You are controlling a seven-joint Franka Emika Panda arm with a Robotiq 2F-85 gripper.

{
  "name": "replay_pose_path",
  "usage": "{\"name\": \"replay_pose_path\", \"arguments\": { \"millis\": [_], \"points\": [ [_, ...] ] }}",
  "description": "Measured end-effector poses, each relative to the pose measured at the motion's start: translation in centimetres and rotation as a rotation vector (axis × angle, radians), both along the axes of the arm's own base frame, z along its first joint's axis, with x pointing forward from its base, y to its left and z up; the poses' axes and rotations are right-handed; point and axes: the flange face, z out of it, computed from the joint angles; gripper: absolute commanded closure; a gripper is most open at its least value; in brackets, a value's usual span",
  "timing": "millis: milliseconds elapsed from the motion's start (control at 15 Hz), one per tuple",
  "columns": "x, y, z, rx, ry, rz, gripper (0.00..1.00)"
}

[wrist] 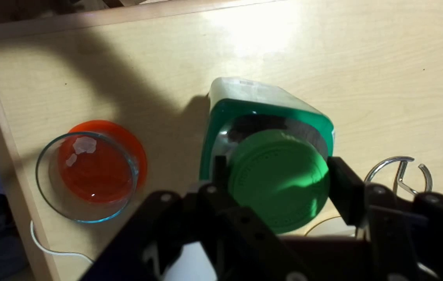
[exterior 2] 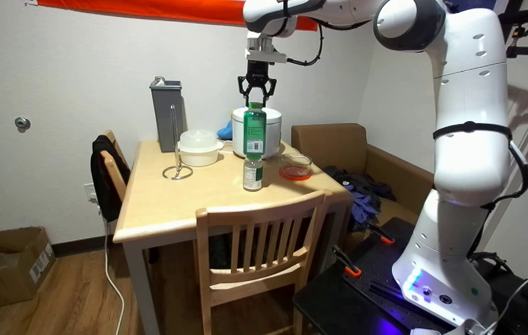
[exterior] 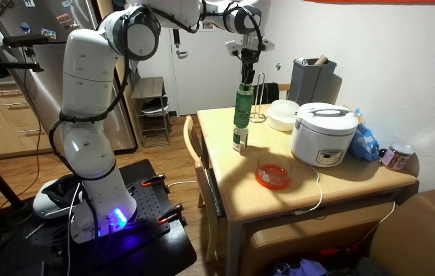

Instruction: Put the green bottle on top of the other bottle

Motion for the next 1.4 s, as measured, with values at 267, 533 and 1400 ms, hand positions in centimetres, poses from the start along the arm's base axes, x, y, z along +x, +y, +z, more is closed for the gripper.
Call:
{"name": "replay_pose_path", "arguments": {
  "millis": [267,533,1400],
  "points": [
    [0.0,0.0,0.0,0.000,0.000,0.000,0.31],
    [0.0,0.0,-0.1,0.000,0.003,0.000,0.16],
    [-0.8,0.3,1.7,0.001,-0.022,0.007,0.01]
  ]
}}
